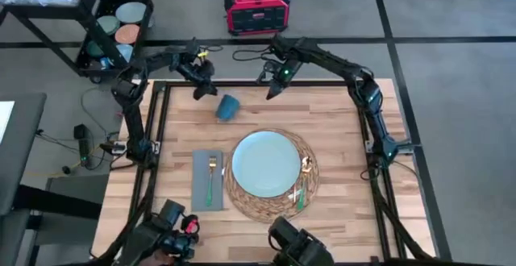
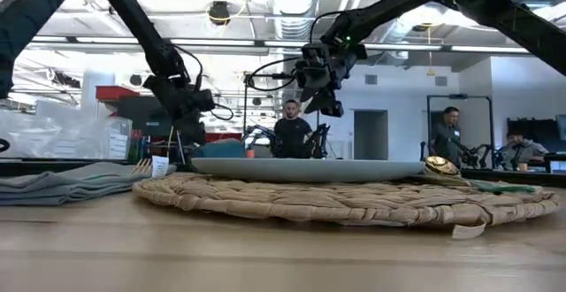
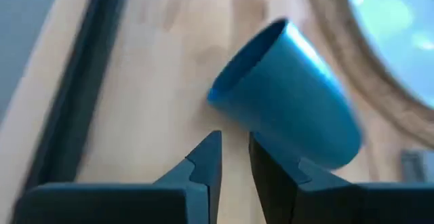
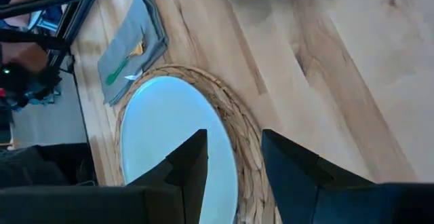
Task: Set table place
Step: Move the blue cup to the top of the brown placemat
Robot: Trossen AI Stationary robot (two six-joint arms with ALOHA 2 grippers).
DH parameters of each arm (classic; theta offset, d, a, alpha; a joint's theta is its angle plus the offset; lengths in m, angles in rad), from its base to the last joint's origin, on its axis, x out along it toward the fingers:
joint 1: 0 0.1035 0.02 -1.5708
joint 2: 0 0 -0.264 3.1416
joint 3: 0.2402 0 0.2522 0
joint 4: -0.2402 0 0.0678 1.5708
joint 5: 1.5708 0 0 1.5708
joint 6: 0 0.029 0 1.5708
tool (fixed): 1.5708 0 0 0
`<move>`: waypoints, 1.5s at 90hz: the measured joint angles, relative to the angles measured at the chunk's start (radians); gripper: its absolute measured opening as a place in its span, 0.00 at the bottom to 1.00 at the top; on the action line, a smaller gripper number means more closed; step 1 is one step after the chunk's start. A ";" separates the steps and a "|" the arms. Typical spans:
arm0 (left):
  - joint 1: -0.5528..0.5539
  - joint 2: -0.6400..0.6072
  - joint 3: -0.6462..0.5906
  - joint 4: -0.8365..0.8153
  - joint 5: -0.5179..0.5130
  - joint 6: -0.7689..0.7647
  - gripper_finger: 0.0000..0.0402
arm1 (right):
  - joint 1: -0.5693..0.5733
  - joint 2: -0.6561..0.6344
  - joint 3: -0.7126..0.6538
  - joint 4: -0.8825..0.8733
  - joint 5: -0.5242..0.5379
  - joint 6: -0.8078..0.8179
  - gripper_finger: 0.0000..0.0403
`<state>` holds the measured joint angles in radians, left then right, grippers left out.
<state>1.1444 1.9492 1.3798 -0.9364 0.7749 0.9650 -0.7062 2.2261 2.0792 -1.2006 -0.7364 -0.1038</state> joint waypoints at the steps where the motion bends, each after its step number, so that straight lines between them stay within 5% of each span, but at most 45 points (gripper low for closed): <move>1: -0.001 -0.003 0.000 0.000 0.005 -0.003 0.14 | 0.001 0.000 0.000 -0.001 0.000 -0.001 0.32; 34: -0.055 -0.053 -0.082 -0.230 0.007 -0.141 0.14 | 0.067 0.000 0.000 -0.041 -0.003 -0.010 0.32; 59: -0.028 -0.052 -0.212 0.062 0.005 -0.308 0.14 | 0.134 0.000 0.000 -0.007 -0.003 -0.004 0.32; 91: -0.109 -0.052 -0.218 0.247 0.022 -0.558 0.14 | 0.202 0.000 0.000 0.337 0.105 0.130 0.32; 123: -0.266 -0.052 -0.205 0.431 0.029 -0.759 0.14 | 0.189 0.001 0.000 0.211 0.111 0.132 0.32; 135: -0.274 -0.076 -0.150 0.325 -0.013 -0.793 0.14 | 0.187 0.001 0.000 0.104 0.111 0.078 0.32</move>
<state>0.8701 1.8729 1.2293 -0.6113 0.7621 0.1715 -0.5194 2.2269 2.0792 -1.0968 -0.6258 -0.0262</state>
